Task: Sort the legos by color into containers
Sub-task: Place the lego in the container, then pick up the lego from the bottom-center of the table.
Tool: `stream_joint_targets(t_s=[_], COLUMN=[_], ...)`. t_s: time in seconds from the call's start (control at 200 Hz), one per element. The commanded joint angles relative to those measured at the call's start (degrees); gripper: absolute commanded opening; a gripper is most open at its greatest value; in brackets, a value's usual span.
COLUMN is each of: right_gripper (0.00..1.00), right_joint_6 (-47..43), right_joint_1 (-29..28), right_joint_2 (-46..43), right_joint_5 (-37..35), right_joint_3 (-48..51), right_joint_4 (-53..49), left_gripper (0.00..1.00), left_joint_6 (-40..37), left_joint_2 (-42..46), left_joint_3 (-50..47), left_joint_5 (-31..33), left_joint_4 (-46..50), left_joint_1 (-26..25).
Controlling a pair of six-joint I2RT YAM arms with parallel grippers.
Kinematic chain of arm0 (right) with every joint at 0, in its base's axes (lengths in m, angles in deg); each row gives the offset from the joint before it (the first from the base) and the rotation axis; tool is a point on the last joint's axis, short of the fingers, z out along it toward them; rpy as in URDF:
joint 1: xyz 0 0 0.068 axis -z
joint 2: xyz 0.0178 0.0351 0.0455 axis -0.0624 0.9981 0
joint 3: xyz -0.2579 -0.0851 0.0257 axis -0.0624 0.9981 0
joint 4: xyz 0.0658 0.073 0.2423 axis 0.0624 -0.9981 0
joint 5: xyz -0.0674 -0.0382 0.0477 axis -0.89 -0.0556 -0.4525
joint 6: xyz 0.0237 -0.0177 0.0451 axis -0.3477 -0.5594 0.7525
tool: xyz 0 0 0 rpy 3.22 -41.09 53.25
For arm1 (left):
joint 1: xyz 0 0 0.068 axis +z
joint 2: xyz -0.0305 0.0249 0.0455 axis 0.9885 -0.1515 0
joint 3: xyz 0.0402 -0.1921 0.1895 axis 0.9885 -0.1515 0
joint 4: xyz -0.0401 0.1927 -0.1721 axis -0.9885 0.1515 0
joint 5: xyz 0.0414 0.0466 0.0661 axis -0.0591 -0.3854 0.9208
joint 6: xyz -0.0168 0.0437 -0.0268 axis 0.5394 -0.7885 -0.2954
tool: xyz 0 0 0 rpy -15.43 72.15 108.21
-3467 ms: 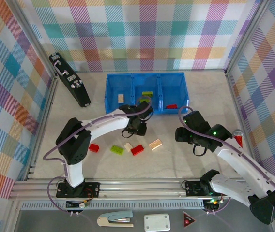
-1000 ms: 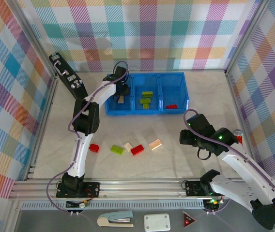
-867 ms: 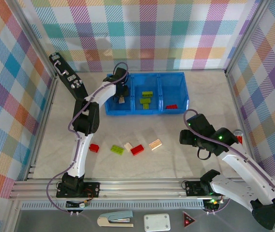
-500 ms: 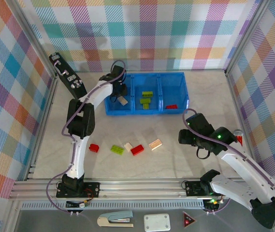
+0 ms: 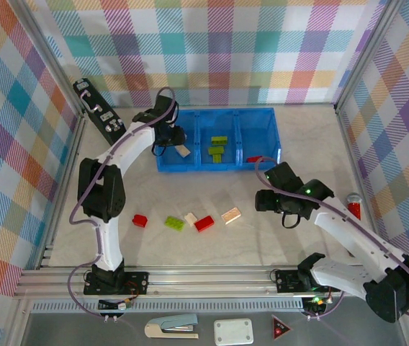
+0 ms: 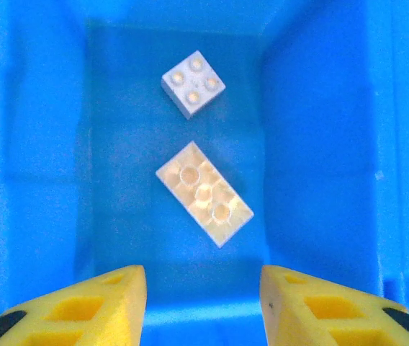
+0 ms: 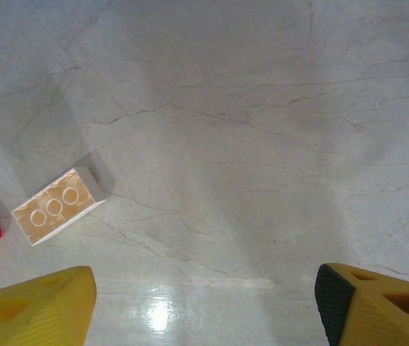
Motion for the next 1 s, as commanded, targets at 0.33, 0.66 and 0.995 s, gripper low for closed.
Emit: stream_joint_targets(t_s=[0.33, 0.66, 0.995], right_gripper=[0.79, 0.79, 0.8], right_joint_6=[-5.2, -6.6, -10.1], right_joint_1=[-0.6, -3.5, -7.9], right_joint_2=[7.2, 14.0, 25.4], right_joint_5=[7.2, 8.9, 7.8], right_joint_3=[-2.3, -4.4, -11.0], right_joint_4=[5.0, 7.1, 5.5], left_gripper=[0.48, 0.49, 0.5], left_joint_6=[-4.3, -8.2, -10.6], left_joint_2=[18.6, 29.2, 39.7], left_joint_3=[-12.9, -21.1, -34.0], left_joint_5=[-2.7, 3.2, 9.8], left_joint_4=[7.9, 12.1, 3.9], left_joint_1=[1.1, 1.9, 2.3])
